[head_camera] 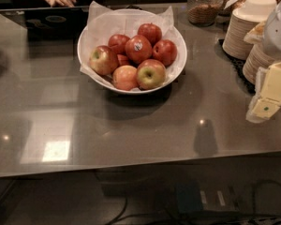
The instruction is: Pick apple from white bowl
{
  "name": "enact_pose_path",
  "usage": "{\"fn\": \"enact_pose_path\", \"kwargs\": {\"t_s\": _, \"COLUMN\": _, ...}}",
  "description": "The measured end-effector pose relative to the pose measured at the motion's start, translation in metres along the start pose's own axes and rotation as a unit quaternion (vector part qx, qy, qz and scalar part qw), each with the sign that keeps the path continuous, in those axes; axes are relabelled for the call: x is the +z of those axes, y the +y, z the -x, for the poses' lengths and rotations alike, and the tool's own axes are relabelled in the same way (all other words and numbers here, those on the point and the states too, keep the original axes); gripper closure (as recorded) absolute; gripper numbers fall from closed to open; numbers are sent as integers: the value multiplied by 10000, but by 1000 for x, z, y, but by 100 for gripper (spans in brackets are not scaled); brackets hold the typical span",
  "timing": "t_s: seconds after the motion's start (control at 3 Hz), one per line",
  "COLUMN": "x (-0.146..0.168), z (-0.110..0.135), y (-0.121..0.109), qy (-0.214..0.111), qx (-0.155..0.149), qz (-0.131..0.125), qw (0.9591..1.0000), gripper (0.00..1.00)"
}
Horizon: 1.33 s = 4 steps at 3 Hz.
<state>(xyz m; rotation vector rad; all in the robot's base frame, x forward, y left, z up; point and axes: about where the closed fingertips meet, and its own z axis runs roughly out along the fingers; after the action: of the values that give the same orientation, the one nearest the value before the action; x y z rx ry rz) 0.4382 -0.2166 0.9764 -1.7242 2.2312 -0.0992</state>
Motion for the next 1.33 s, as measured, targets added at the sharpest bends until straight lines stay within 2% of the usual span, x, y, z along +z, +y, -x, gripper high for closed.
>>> {"fn": "enact_pose_path", "kwargs": {"t_s": 0.33, "x": 0, "z": 0, "y": 0, "qy": -1, "qx": 0, "qz": 0, "qw": 10000, "gripper": 0}}
{"fn": "enact_pose_path", "kwargs": {"t_s": 0.67, "x": 6, "z": 14, "y": -2, "qy": -178, "qx": -25, "qz": -26, "qw": 9998, "gripper": 0}}
{"fn": "enact_pose_path", "kwargs": {"t_s": 1.0, "x": 15, "z": 46, "y": -11, "qy": -614, "qx": -222, "qz": -155, "qw": 9977, "gripper": 0}}
{"fn": "enact_pose_path", "kwargs": {"t_s": 1.33, "x": 18, "z": 86, "y": -19, "qy": -1128, "qx": -538, "qz": -277, "qw": 9918, "gripper": 0}}
